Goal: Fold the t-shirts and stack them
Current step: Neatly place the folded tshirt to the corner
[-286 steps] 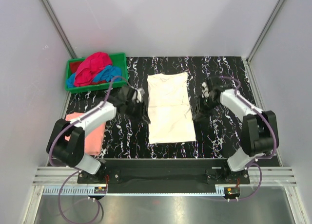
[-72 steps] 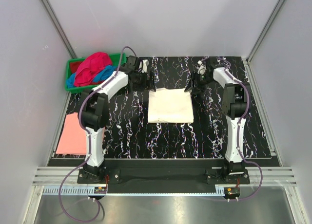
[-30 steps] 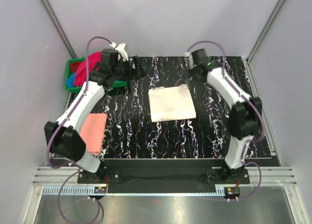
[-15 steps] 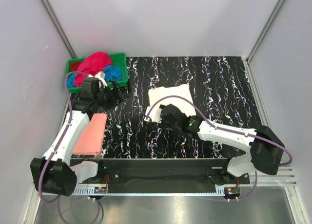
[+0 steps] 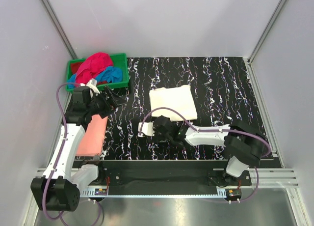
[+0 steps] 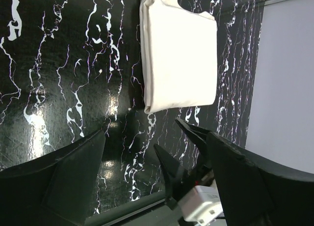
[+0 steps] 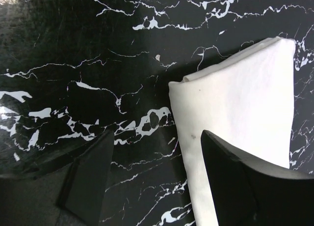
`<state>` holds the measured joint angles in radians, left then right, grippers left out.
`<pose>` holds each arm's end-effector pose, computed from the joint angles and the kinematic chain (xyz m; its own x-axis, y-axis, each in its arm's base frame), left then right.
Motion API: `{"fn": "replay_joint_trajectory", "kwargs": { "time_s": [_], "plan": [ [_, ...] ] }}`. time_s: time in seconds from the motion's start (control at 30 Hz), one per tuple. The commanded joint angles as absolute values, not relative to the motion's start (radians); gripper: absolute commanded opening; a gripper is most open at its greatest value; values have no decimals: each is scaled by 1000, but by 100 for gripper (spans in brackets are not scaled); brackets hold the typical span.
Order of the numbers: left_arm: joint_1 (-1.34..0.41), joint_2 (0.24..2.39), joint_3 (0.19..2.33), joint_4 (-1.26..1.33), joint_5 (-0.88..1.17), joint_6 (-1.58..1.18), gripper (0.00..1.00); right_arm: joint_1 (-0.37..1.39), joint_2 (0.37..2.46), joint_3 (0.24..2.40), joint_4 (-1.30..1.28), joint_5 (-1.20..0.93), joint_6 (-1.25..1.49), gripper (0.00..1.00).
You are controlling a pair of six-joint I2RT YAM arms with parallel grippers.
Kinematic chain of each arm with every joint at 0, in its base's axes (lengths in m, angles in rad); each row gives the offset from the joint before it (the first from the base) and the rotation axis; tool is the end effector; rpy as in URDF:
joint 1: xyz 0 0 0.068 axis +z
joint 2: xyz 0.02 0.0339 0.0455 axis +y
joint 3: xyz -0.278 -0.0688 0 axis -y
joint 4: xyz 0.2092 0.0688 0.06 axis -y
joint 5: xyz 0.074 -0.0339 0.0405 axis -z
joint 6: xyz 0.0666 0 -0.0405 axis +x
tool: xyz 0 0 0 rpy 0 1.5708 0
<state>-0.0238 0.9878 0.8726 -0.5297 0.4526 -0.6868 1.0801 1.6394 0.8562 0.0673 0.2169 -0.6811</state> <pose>0.1879 -0.0336 0.3006 -0.6998 -0.5537 -0.4513 -0.0943 0.6979 -0.7100 0.1703 0.2883 0.1945 0.2539 -0.8296 -0.4972 -0.8044 0.1043 -0.5848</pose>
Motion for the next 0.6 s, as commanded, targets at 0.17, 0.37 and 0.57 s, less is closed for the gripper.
{"fn": "replay_joint_trajectory", "kwargs": {
  "time_s": [0.17, 0.37, 0.57],
  "plan": [
    [20, 963, 851, -494, 531, -683, 90, 1088, 1742, 838, 274, 299, -827, 79],
    [41, 977, 851, -528, 535, -675, 90, 1071, 1831, 853, 305, 334, -857, 74],
    [57, 1014, 841, -537, 574, -693, 92, 1040, 1871, 896, 298, 295, -853, 47]
  ]
}}
